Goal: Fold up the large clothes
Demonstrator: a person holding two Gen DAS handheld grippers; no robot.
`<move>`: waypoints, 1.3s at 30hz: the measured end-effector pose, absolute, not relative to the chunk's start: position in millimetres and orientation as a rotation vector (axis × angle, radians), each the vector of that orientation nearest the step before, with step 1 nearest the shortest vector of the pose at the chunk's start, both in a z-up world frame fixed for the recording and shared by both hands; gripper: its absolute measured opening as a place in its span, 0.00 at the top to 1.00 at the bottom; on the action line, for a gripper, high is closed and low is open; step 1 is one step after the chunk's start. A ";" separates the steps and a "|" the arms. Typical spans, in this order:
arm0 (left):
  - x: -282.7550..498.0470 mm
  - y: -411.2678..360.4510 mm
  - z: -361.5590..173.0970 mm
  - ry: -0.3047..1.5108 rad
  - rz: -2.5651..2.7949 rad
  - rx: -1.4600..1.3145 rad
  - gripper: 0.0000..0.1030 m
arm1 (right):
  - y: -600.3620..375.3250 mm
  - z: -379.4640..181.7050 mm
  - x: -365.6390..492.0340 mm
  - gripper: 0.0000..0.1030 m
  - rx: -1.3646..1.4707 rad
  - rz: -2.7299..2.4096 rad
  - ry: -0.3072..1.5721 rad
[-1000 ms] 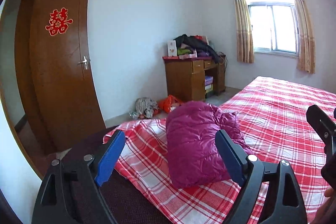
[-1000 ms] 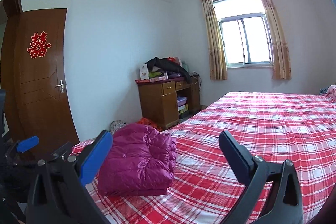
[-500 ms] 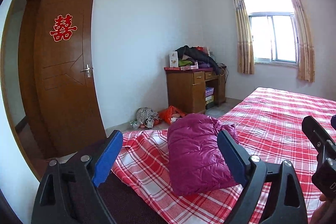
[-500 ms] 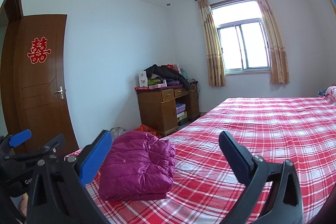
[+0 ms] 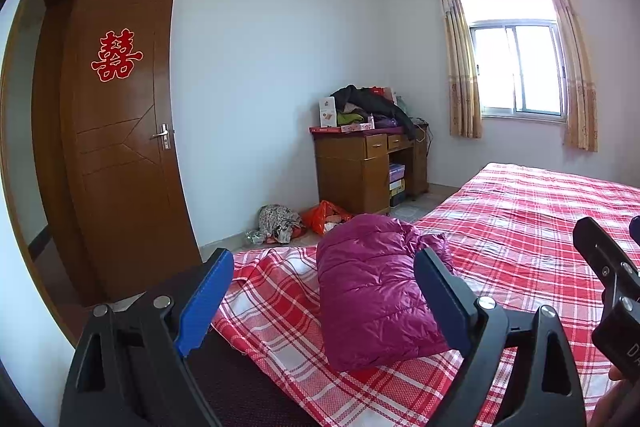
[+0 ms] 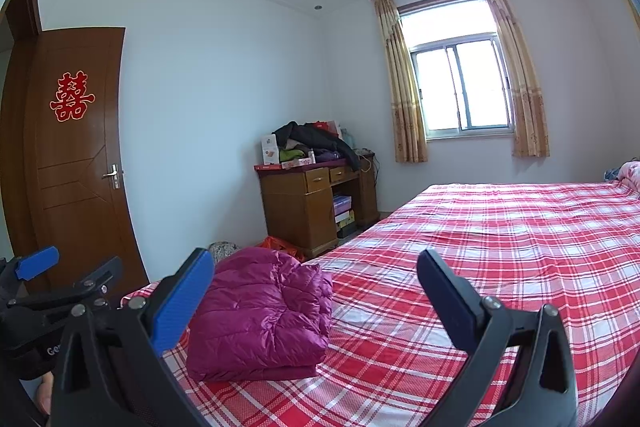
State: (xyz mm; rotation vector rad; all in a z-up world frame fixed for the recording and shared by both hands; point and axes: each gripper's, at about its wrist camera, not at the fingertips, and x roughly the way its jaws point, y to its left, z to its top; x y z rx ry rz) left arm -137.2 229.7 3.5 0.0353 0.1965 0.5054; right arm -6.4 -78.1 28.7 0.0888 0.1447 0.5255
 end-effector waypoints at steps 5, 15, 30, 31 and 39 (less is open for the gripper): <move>-136.0 231.1 3.6 0.198 0.501 0.032 0.11 | -79.6 28.8 -6.3 0.00 0.091 0.525 0.146; -133.0 233.2 1.6 0.213 0.500 0.020 0.11 | -80.3 28.6 -5.9 0.00 0.090 0.522 0.156; -133.4 232.7 0.8 0.208 0.499 0.028 0.11 | -80.4 28.4 -3.9 0.00 0.093 0.522 0.165; -133.5 232.9 0.8 0.206 0.501 0.027 0.11 | -80.5 28.3 -4.1 0.00 0.094 0.521 0.163; -129.4 236.3 -0.1 0.225 0.512 0.022 0.11 | -77.7 27.6 -6.0 0.00 0.086 0.519 0.157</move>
